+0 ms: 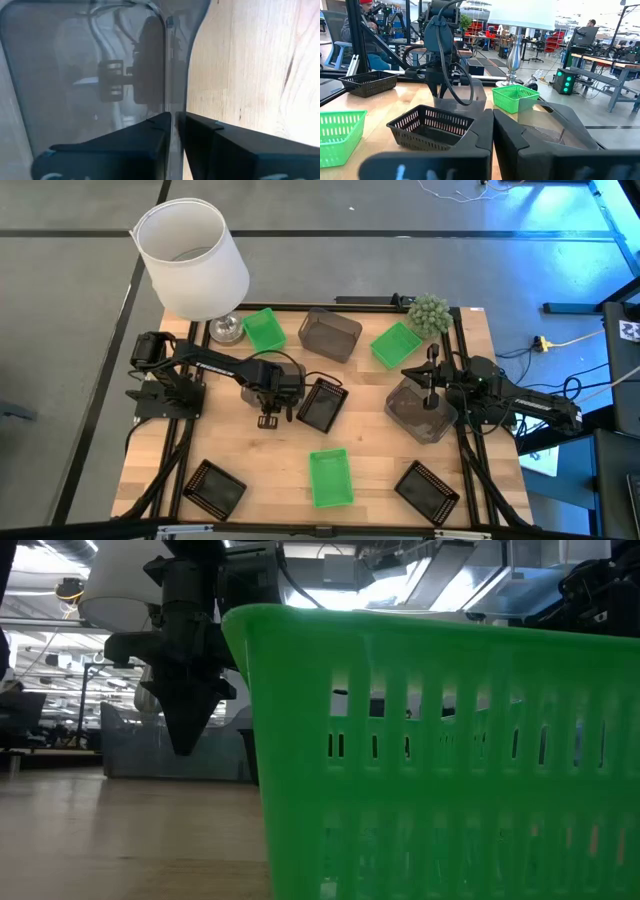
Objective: Stack baskets by color
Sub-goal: Adjust the left black transparent bin
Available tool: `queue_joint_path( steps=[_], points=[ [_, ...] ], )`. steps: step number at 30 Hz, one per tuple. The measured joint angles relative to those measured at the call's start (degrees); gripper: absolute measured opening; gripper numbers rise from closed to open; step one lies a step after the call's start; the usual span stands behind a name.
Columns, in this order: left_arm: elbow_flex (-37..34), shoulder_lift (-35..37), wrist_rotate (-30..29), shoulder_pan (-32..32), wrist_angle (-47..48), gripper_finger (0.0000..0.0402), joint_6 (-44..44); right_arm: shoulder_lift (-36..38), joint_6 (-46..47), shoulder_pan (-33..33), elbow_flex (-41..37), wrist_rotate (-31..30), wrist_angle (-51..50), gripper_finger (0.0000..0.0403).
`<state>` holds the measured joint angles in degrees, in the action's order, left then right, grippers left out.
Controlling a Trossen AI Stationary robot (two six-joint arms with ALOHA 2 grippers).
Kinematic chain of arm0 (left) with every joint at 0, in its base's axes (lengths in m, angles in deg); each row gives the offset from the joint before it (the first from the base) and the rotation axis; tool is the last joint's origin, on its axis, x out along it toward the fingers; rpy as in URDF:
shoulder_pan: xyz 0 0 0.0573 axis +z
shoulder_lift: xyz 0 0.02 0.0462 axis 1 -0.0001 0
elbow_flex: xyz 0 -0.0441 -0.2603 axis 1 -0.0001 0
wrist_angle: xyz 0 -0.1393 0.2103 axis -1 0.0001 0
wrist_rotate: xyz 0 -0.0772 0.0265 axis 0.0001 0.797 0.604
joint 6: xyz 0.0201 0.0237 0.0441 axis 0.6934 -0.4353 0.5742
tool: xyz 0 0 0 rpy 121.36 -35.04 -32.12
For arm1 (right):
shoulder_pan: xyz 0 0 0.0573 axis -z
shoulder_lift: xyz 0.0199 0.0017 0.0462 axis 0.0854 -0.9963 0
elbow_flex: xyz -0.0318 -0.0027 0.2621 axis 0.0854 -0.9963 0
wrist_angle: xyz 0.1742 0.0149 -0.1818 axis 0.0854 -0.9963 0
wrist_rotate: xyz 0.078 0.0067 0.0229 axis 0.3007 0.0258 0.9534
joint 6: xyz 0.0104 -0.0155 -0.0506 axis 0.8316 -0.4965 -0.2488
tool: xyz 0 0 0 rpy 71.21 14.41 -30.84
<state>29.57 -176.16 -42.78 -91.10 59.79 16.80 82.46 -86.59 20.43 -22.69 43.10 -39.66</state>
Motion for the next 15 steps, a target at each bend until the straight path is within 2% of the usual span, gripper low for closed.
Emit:
queue_joint_path(
  steps=[5, 11, 15],
  points=[
    [0.0, 0.0, -0.1, 0.0, 0.0, 0.0061, -0.4, 0.0, -0.5, 0.0, 0.0, 0.0, 0.0, 0.0012],
    [0.1, 1.3, -0.3, 0.0, 0.0, 0.0064, -2.4, -0.1, -4.1, 0.0, 0.6, 1.4, -0.6, 0.0012],
    [1.4, 4.6, -4.1, -0.2, 0.5, 0.0063, -3.5, -0.1, -4.3, 0.0, 3.7, 1.5, -2.7, 0.0012]
  ],
)
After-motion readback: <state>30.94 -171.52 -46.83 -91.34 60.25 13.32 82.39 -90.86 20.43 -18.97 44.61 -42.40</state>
